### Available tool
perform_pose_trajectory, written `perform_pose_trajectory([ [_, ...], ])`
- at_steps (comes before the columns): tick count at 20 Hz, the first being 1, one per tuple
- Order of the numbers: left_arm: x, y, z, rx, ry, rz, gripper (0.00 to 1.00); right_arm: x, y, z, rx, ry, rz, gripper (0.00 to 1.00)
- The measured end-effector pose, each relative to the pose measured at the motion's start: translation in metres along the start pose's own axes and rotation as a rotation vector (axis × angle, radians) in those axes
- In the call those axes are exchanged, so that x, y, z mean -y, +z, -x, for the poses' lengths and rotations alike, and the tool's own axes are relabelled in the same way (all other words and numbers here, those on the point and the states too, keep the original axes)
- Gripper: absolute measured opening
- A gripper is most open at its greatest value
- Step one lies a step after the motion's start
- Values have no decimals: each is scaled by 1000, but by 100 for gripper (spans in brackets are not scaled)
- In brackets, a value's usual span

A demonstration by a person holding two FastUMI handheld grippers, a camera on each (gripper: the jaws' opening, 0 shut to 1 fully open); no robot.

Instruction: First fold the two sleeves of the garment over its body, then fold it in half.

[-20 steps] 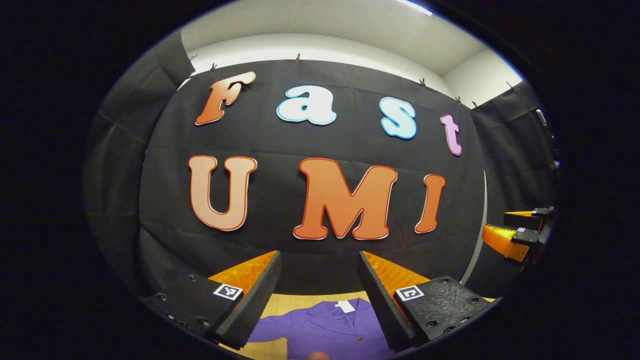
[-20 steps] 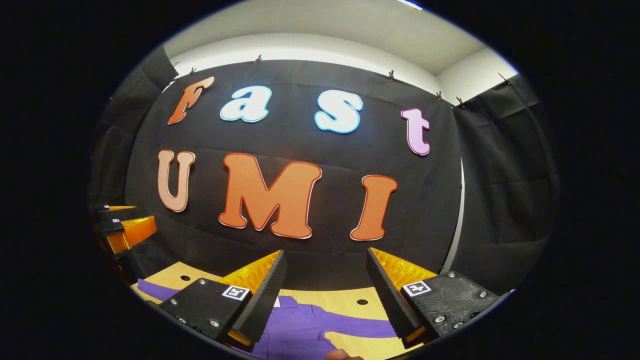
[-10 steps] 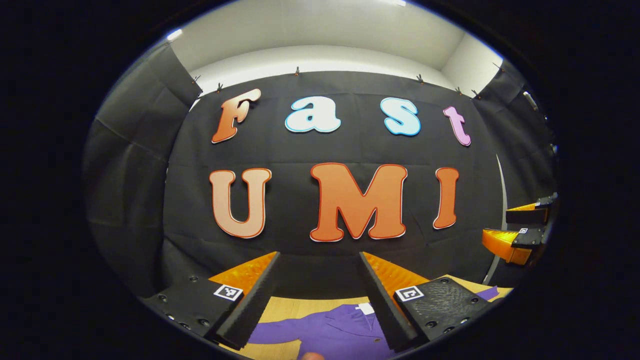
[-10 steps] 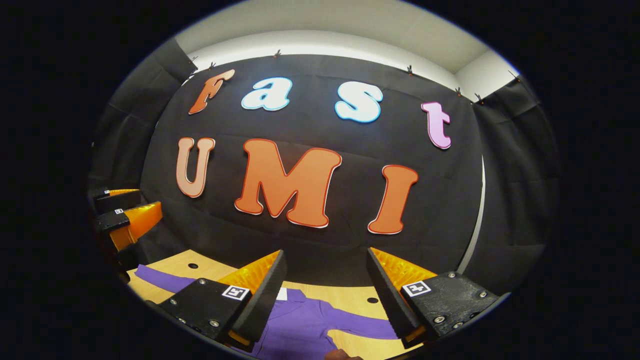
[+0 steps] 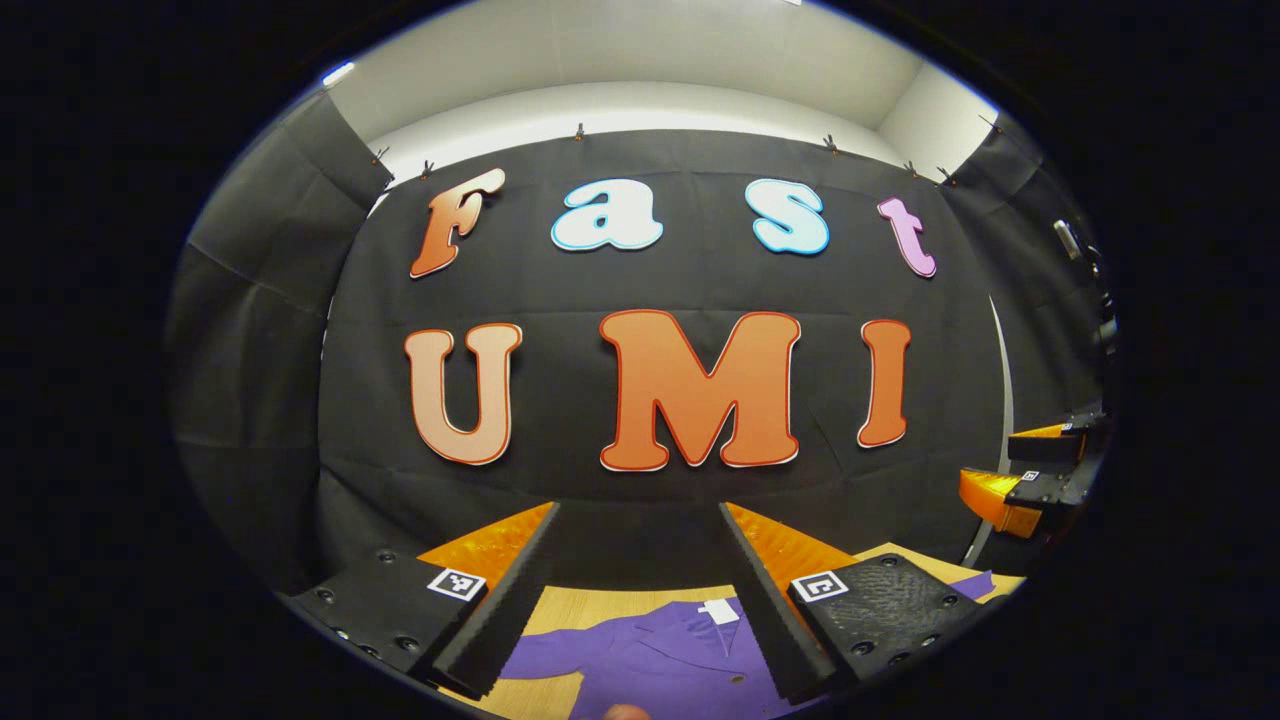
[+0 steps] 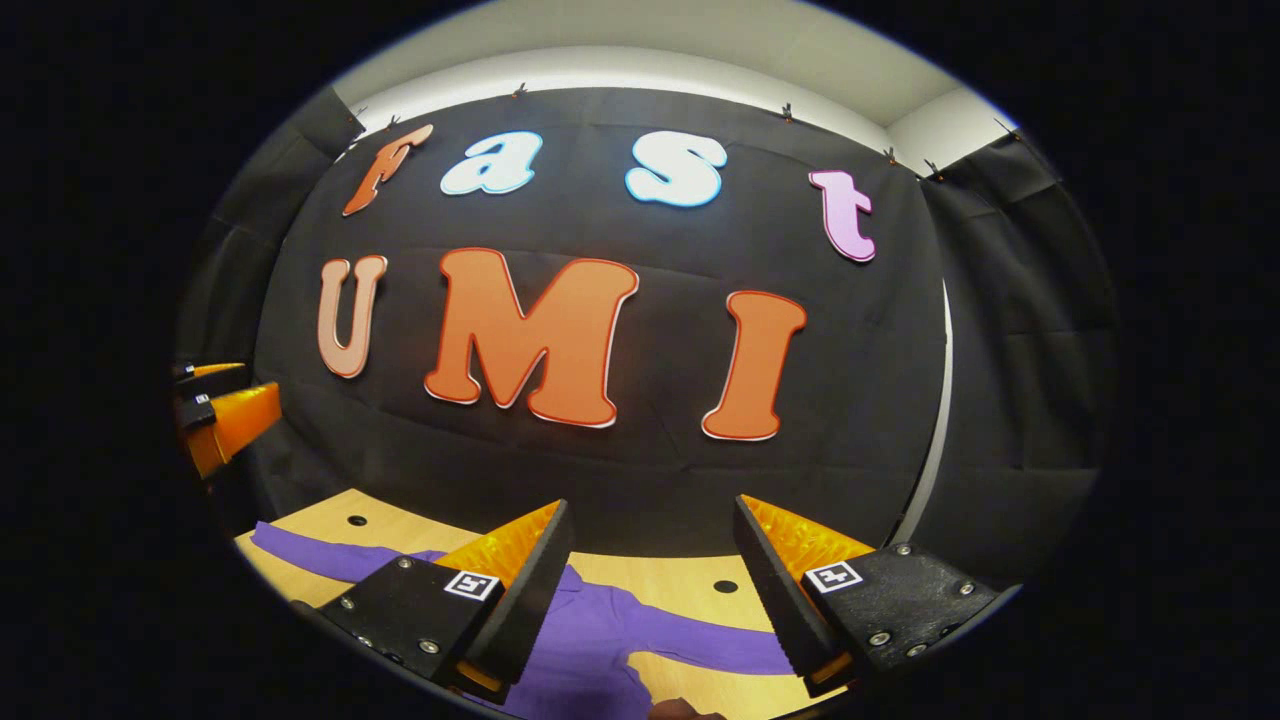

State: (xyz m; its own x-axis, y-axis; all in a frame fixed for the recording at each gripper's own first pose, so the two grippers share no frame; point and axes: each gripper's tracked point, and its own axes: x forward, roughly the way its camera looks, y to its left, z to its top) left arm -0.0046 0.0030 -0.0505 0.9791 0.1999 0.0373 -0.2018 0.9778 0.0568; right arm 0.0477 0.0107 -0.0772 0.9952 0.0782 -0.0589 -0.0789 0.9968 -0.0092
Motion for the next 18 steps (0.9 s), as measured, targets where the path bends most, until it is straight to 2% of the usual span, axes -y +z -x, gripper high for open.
perform_pose_trajectory([
  [6,21,-3,-9,-12,-16,-15,94,57,-47,-19,-90,-94,43,95],
  [15,33,-11,-16,-38,6,-37,95,150,-154,-55,-358,-220,46,96],
  [18,35,-14,-16,-54,20,-41,94,175,-189,-63,-474,-224,16,96],
])
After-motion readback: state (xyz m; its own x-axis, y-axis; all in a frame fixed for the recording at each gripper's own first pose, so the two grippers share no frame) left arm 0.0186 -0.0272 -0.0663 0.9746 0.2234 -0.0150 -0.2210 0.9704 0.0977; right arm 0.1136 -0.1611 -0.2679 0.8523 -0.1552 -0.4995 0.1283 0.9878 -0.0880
